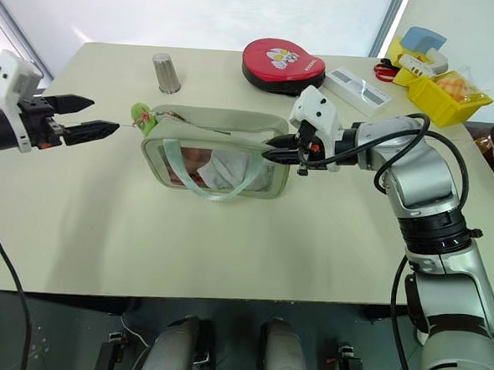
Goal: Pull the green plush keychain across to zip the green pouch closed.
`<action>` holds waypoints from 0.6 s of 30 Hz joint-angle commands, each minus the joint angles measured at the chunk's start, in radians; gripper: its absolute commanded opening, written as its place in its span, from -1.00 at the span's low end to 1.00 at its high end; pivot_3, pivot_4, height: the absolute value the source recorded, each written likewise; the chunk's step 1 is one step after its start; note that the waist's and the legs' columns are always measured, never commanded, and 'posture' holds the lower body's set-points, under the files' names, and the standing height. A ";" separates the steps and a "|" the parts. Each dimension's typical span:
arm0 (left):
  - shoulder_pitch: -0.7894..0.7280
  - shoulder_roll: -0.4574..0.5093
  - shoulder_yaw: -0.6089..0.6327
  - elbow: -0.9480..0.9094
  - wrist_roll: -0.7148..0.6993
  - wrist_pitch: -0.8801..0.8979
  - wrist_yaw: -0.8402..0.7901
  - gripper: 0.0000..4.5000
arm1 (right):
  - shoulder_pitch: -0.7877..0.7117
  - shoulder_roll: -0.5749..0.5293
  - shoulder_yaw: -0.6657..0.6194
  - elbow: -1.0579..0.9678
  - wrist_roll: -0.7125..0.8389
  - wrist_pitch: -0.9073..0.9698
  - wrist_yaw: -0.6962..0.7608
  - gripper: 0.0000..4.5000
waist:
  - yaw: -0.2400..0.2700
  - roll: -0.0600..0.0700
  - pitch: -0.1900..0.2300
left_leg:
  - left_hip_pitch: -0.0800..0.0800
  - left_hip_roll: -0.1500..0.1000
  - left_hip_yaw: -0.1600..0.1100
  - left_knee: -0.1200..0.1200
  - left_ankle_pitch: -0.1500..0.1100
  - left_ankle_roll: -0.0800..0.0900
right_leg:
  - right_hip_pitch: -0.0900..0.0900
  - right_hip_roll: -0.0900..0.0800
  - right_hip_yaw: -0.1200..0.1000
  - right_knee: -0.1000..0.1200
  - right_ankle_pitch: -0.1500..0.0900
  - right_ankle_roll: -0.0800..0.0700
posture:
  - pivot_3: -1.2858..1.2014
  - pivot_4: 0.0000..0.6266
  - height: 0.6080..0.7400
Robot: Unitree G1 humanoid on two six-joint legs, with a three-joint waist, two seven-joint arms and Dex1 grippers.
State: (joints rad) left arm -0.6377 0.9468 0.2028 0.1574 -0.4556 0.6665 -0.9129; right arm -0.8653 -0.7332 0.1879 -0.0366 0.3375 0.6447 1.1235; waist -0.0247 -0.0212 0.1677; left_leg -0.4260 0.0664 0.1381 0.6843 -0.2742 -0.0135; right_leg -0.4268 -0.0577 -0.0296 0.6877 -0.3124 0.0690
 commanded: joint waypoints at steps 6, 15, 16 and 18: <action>-0.159 -0.131 -0.076 0.178 0.097 -0.141 0.032 1.00 | -0.005 -0.003 -0.004 -0.043 -0.007 -0.012 0.021 -0.74 | 0.012 0.000 0.000 | 0.000 0.000 0.000 0.001 0.000 0.000 | 0.000 0.000 0.000 0.000 0.000 0.000 | 0.03 -0.52 1.00; -0.197 -0.205 -0.122 0.250 0.132 -0.211 -0.021 0.66 | -0.009 0.011 -0.011 -0.047 -0.008 -0.005 0.005 -0.76 | 0.009 0.000 0.000 | 0.000 0.000 0.000 0.001 0.000 0.000 | 0.000 0.000 0.000 0.000 0.000 0.000 | 0.03 -0.52 1.00; -0.197 -0.206 -0.122 0.253 0.131 -0.217 -0.028 0.44 | -0.009 0.011 -0.011 -0.048 -0.007 -0.004 0.004 -0.76 | 0.009 0.000 0.000 | 0.000 0.000 0.000 0.001 0.000 0.000 | 0.000 0.000 0.000 0.000 0.000 0.000 | 0.03 -0.52 1.00; -0.198 -0.207 -0.117 0.256 0.127 -0.219 -0.037 0.02 | -0.010 0.011 -0.011 -0.046 -0.009 -0.006 0.001 -0.76 | 0.010 0.000 0.000 | 0.000 0.000 0.000 0.001 0.000 0.000 | 0.000 0.000 0.000 0.000 0.000 0.000 | 0.03 -0.52 1.00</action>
State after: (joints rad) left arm -0.8116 0.7349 0.0634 0.4230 -0.3256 0.4665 -0.9399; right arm -0.8631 -0.7252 0.1937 -0.0469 0.3274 0.6449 1.1258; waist -0.0149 -0.0214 0.1676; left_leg -0.4262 0.0662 0.1385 0.6853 -0.2741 -0.0135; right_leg -0.4268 -0.0575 -0.0297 0.6881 -0.3123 0.0690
